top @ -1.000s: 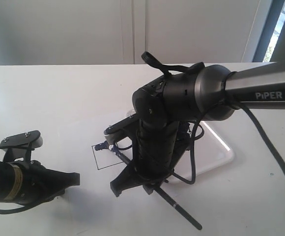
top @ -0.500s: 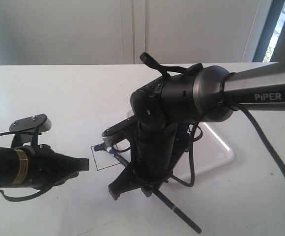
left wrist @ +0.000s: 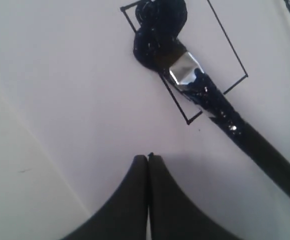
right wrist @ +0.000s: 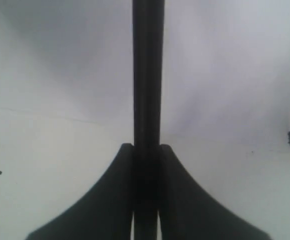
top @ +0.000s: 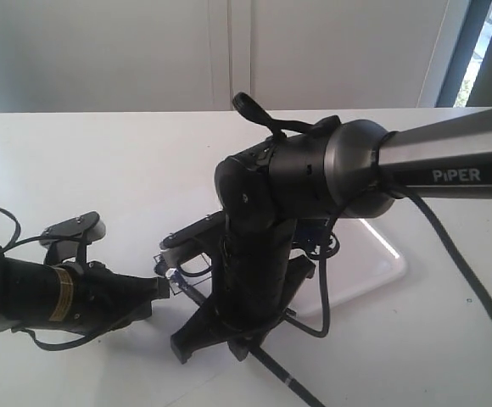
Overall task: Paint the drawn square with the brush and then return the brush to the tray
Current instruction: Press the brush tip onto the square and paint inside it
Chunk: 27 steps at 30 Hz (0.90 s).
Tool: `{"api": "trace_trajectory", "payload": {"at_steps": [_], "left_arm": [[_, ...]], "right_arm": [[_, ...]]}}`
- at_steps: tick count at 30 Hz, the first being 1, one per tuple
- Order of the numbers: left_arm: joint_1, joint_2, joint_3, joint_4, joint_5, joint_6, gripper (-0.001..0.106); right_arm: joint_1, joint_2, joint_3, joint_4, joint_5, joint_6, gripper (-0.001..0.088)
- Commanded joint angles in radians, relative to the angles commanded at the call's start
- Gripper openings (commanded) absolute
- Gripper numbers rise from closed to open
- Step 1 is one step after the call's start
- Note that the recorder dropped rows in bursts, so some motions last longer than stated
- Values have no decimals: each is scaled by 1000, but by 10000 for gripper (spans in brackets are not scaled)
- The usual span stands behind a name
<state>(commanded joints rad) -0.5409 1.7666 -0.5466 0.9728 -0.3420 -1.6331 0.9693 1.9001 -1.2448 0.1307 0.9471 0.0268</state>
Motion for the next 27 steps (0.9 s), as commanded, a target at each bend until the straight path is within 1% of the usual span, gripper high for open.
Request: {"api": "trace_trajectory", "payload": {"at_steps": [2,4,5,7,11,16,20,24,27], "left_arm": [[0,2,0,2,0,-12,0],[0,2,0,4,7,-15,0],[0,2,0,7,22,-28,0],[0,2,0,33,29,-49,0],[0,2,0,57,29,-76,0],[0,2,0,60,18,-80,0],[0,2,0,60,18,-82,0],[0,2,0,60,18,-82,0],[0,2,0,60,18,-82,0]], "right_arm": [[0,-12,0,-4,-7,0,0],[-2,-25,0,-62,-4,30,0],[-6,-25,0,-131,21,74,0],[-19,-23,0,-173,45,94,0],[-52,-23,0,-176,52,94,0],[-52,-23,0,-176,57,94,0],[-31,-23,0,-98,72,28,0],[-1,-23,0,-97,72,26,0],[7,-23,0,-97,74,26,0]]}}
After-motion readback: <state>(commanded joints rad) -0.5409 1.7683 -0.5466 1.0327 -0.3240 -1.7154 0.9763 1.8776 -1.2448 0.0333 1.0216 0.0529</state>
